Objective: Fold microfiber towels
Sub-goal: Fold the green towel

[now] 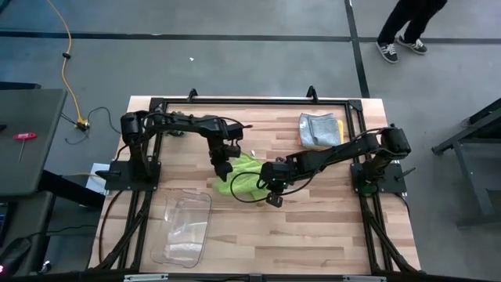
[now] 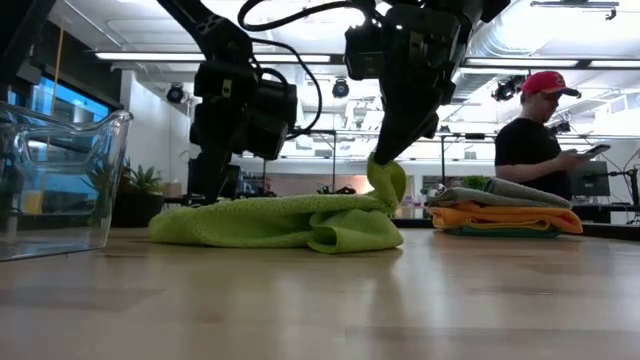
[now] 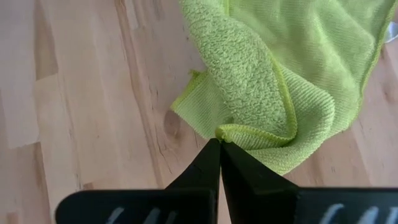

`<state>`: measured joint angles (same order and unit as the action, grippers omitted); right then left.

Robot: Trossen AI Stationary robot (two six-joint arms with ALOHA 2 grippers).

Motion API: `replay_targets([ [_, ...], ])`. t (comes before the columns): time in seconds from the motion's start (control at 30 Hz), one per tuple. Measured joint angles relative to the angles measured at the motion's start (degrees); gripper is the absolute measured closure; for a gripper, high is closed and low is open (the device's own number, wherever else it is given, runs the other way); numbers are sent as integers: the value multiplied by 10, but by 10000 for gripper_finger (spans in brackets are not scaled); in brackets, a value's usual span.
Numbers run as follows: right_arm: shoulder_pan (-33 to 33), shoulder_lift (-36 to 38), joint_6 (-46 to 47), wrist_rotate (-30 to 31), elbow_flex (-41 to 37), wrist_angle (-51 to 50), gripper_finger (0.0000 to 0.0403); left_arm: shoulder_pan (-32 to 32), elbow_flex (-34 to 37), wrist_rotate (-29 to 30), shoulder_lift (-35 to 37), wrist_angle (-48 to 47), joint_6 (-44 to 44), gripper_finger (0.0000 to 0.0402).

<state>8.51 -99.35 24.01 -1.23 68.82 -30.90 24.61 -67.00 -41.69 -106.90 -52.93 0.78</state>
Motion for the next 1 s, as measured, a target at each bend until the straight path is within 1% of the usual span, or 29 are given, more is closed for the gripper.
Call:
replay_targets([
  [0.1,0,0,-1,10,0,1,403,-7,0,21,0,2,-13,222],
  [0.23,0,0,4,13,0,2,403,-6,0,127,0,1,20,222],
  [0.3,0,0,4,13,0,3,403,-1,2,156,0,-3,41,222],
  [0.37,0,0,4,13,0,3,403,0,9,149,0,-2,54,222],
  [0.5,0,0,4,13,0,3,403,-8,32,93,0,1,50,222],
  [0.7,0,0,1,13,0,8,403,-10,62,92,0,40,75,222],
  [0.8,0,0,0,13,0,9,403,-10,63,91,0,48,86,222],
  [0.93,0,0,0,13,0,11,403,-11,63,49,6,56,96,222],
  [1.0,0,0,0,13,0,14,403,-18,63,44,10,63,101,222],
])
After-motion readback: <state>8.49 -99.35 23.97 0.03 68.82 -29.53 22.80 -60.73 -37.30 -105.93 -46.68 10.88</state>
